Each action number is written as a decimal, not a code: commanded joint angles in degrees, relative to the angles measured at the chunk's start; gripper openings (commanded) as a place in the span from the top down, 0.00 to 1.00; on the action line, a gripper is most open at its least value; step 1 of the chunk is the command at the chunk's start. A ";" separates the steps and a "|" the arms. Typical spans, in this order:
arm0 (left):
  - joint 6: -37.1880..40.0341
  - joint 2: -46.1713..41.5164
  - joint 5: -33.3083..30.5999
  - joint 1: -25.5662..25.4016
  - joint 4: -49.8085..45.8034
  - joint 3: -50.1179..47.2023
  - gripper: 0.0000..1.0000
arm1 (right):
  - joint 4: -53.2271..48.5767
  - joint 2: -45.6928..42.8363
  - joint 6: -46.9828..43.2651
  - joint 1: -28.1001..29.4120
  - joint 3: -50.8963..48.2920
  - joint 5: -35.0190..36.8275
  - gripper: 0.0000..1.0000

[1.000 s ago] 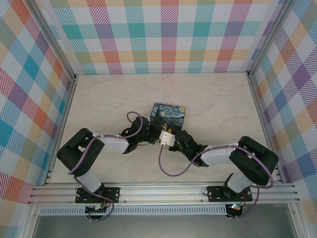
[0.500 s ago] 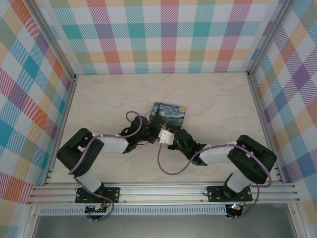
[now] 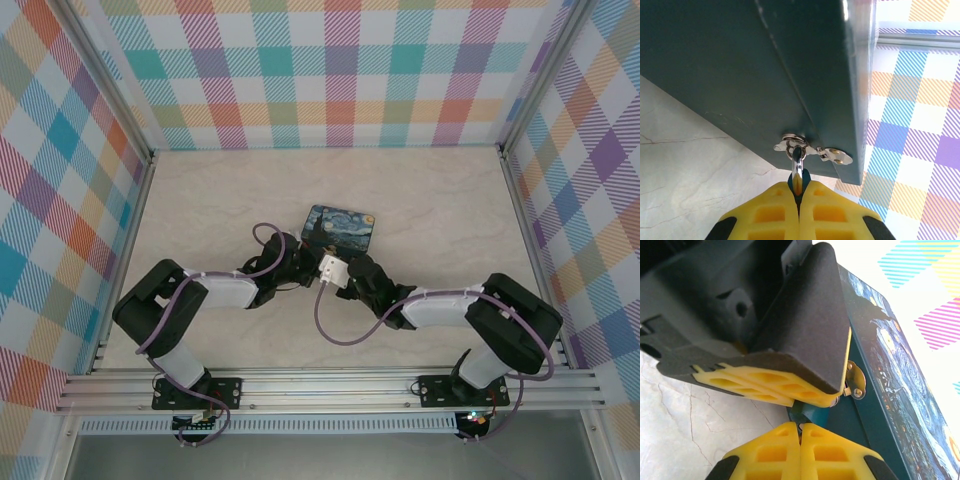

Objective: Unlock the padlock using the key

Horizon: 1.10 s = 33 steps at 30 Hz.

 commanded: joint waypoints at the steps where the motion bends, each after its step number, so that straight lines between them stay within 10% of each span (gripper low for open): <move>1: 0.20 -2.12 1.40 0.07 0.31 0.89 0.96 | -4.62 -2.10 6.98 -1.06 3.57 3.57 1.00; 22: 0.29 -1.45 1.31 0.05 0.13 0.98 0.95 | -10.57 -3.24 35.31 -1.06 4.80 -0.16 1.00; 33: 3.56 -4.18 0.06 0.63 -5.06 1.04 0.69 | -14.13 -2.89 37.48 -1.06 5.00 0.21 1.00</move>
